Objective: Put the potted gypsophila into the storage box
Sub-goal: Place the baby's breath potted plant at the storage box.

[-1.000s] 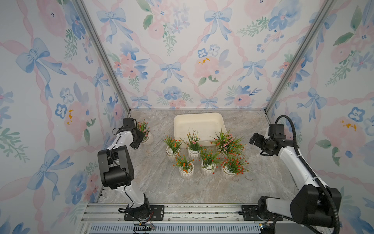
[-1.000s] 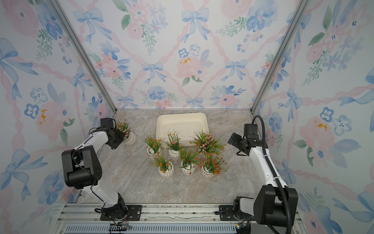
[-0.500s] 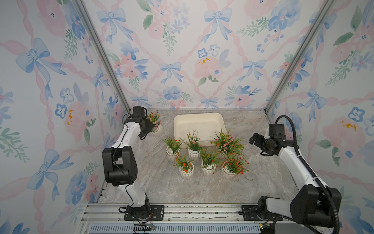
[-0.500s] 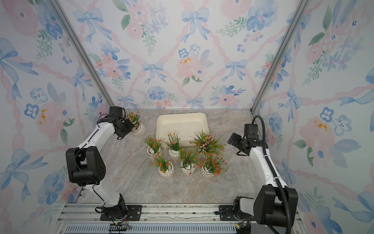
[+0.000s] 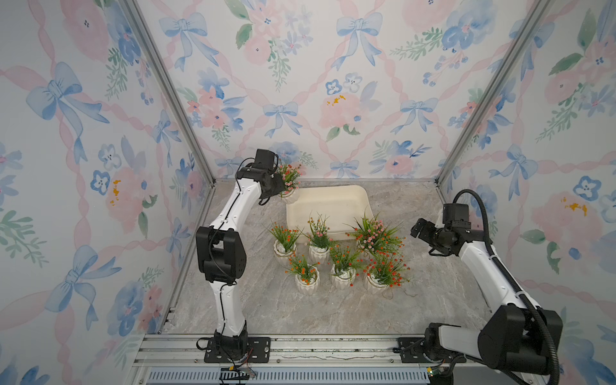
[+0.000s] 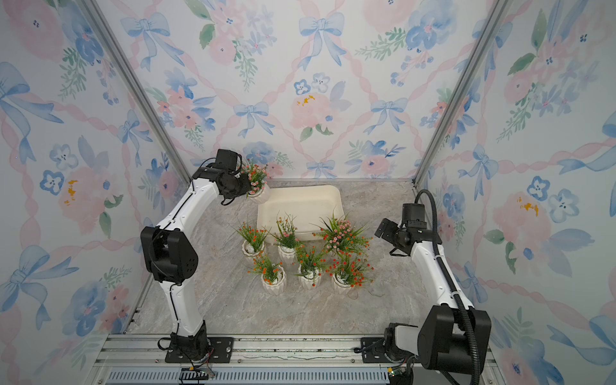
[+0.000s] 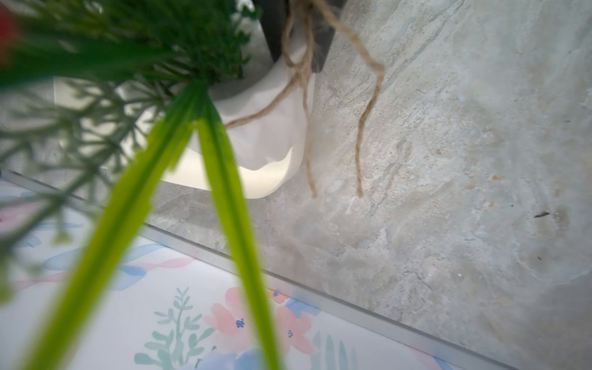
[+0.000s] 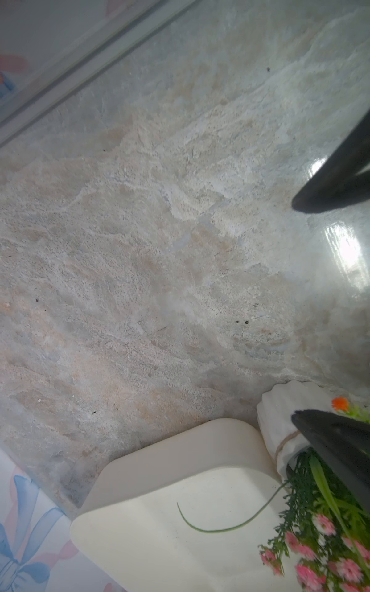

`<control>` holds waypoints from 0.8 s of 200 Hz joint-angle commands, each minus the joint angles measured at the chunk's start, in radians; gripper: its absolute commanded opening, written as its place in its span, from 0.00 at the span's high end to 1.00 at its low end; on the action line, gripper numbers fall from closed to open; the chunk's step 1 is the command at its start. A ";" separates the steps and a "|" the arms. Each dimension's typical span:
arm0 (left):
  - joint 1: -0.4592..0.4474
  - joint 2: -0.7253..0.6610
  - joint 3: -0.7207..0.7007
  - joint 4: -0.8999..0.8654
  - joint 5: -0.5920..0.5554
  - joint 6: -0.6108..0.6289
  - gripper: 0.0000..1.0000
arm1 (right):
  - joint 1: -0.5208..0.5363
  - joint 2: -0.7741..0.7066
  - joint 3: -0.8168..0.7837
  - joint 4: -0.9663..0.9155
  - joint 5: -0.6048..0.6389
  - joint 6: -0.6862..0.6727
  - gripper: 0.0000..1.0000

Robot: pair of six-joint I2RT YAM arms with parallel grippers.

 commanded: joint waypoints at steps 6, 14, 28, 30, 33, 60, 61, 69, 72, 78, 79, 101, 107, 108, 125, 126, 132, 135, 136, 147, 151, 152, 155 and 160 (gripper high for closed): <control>-0.040 0.063 0.121 0.003 0.010 0.037 1.00 | -0.003 -0.008 0.023 -0.024 -0.017 -0.007 0.03; -0.052 0.089 0.147 0.004 0.016 0.042 1.00 | -0.004 -0.011 0.027 -0.029 -0.019 -0.003 0.03; -0.068 0.136 0.199 0.003 0.014 0.046 1.00 | -0.003 -0.022 0.034 -0.038 -0.025 0.009 0.03; -0.069 0.141 0.205 0.004 0.011 0.046 1.00 | 0.000 -0.024 0.034 -0.039 -0.025 0.009 0.03; -0.072 0.151 0.215 0.005 0.006 0.046 1.00 | 0.001 -0.027 0.034 -0.040 -0.025 0.010 0.03; -0.082 0.221 0.277 0.004 -0.021 0.060 1.00 | 0.002 -0.065 0.028 -0.051 -0.021 0.010 0.03; -0.083 0.224 0.277 0.004 -0.022 0.061 1.00 | 0.002 -0.066 0.028 -0.052 -0.022 0.009 0.03; -0.085 0.240 0.287 0.004 -0.031 0.063 1.00 | 0.002 -0.074 0.027 -0.058 -0.019 0.006 0.03; -0.085 0.245 0.291 0.004 -0.034 0.064 1.00 | 0.002 -0.076 0.026 -0.061 -0.018 0.005 0.03; -0.087 0.260 0.301 0.006 -0.036 0.072 1.00 | 0.002 -0.079 0.025 -0.066 -0.018 0.001 0.03; -0.087 0.262 0.301 0.005 -0.036 0.073 1.00 | 0.002 -0.080 0.025 -0.067 -0.018 0.000 0.03; -0.101 0.292 0.329 0.005 -0.081 0.109 1.00 | 0.000 -0.090 0.022 -0.081 -0.020 -0.007 0.03; -0.105 0.295 0.332 0.004 -0.098 0.116 1.00 | 0.000 -0.092 0.021 -0.083 -0.022 -0.010 0.03; -0.105 0.295 0.332 0.004 -0.103 0.117 1.00 | 0.000 -0.094 0.020 -0.084 -0.023 -0.010 0.03; -0.108 0.305 0.331 0.004 -0.130 0.121 1.00 | -0.001 -0.102 0.015 -0.085 -0.024 -0.013 0.03; -0.108 0.305 0.331 0.004 -0.130 0.121 1.00 | 0.000 -0.102 0.015 -0.084 -0.024 -0.012 0.03; -0.108 0.310 0.330 0.004 -0.134 0.121 1.00 | 0.000 -0.104 0.011 -0.084 -0.025 -0.014 0.03; -0.108 0.312 0.330 0.004 -0.134 0.122 1.00 | 0.000 -0.103 0.010 -0.084 -0.027 -0.014 0.03; -0.108 0.314 0.330 0.004 -0.134 0.122 1.00 | 0.000 -0.104 0.010 -0.084 -0.027 -0.014 0.03; -0.111 0.321 0.327 0.004 -0.136 0.122 1.00 | 0.000 -0.104 0.006 -0.082 -0.030 -0.014 0.03; -0.112 0.323 0.326 0.004 -0.139 0.122 1.00 | -0.001 -0.105 0.004 -0.082 -0.031 -0.014 0.03; -0.112 0.325 0.326 0.004 -0.140 0.122 1.00 | -0.001 -0.104 0.004 -0.081 -0.031 -0.014 0.03; -0.112 0.327 0.325 0.004 -0.142 0.124 1.00 | 0.000 -0.104 0.002 -0.080 -0.032 -0.014 0.03; -0.114 0.330 0.325 0.004 -0.148 0.125 1.00 | 0.000 -0.104 0.000 -0.079 -0.034 -0.014 0.03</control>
